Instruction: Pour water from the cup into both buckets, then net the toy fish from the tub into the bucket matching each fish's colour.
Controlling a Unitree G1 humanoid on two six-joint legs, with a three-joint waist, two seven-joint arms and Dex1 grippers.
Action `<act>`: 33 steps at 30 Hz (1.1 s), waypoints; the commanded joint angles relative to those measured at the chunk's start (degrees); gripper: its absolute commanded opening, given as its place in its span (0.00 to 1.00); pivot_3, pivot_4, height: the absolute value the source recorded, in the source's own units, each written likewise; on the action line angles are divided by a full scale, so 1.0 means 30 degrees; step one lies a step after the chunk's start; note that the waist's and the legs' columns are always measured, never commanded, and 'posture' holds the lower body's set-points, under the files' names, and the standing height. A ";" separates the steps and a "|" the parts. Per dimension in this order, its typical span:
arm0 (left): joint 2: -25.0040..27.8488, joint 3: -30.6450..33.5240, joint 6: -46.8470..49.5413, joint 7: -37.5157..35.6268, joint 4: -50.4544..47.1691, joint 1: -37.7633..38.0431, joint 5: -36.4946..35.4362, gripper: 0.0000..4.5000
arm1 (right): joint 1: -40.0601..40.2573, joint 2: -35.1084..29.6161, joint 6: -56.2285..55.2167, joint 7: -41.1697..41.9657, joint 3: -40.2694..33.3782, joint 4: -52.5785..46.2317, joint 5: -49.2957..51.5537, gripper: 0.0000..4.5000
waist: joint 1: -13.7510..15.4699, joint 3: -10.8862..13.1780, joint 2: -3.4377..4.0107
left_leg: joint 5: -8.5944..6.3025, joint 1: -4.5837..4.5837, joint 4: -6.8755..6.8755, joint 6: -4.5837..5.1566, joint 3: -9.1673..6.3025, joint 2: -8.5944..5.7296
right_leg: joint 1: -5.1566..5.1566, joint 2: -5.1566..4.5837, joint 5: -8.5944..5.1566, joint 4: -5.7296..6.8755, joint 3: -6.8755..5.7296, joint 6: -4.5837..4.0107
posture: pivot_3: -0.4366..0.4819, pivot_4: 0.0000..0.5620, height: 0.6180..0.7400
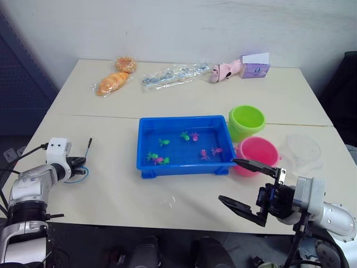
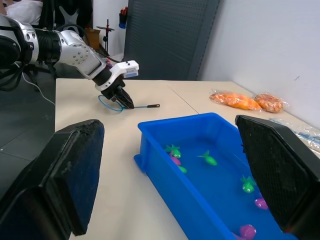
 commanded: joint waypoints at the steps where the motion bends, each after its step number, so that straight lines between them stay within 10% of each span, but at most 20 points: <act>1: 0.0498 0.0627 -0.1860 -0.1463 0.0298 -0.0254 -0.0359 0.01 | -0.0282 -0.0373 0.0293 -0.0436 -0.0397 -0.1009 0.0307 1.00 | -0.0002 0.0001 -0.0001 | 0.0000 -0.0001 0.0002 0.0000 0.0001 0.0000 | -0.0001 0.0000 0.0000 0.0000 0.0001 0.0000 | 0.48 0.27 1.00; 9: 0.2606 0.0443 -0.8089 -1.1608 -0.3927 -0.0890 -0.3106 0.01 | -0.3230 -0.3007 0.5563 -0.3169 -0.0501 -0.2434 0.2163 1.00 | -0.0097 0.0036 -0.0030 | 0.0028 -0.0047 0.0033 -0.0056 -0.0007 0.0004 | -0.0027 -0.0010 0.0000 -0.0008 -0.0008 -0.0005 | 0.48 0.27 1.00; 15: 0.3501 -0.3746 -0.7823 -1.8179 -0.9065 -0.2922 -0.3760 0.01 | -0.7799 -0.5936 1.1789 -0.4838 0.0848 -0.1983 0.4463 1.00 | -0.0115 0.0094 0.0086 | 0.0026 -0.0060 0.0014 -0.0057 -0.0017 0.0003 | -0.0023 -0.0025 -0.0006 -0.0065 -0.0009 -0.0027 | 0.48 0.27 1.00; 22: 0.0622 -0.8466 -0.7672 -1.8990 -1.1464 -0.6269 -0.2163 0.01 | -1.2785 -0.5817 1.6779 -0.5894 0.3652 -0.0924 0.5476 1.00 | -0.0110 0.0097 0.0087 | 0.0045 -0.0133 0.0052 -0.0013 -0.0021 0.0002 | -0.0045 0.0009 -0.0002 -0.0061 -0.0017 -0.0017 | 0.48 0.27 1.00; 33: -0.1113 -0.9719 -0.6568 -1.8316 -1.1842 -0.7173 -0.1470 0.01 | -1.4053 -0.4049 1.9812 -0.7173 0.4685 -0.1125 0.6249 1.00 | -0.0088 0.0098 0.0087 | 0.0047 -0.0391 0.0287 0.0022 -0.0037 0.0004 | -0.0262 0.0024 0.0009 0.0107 -0.0021 0.0004 | 0.48 0.27 1.00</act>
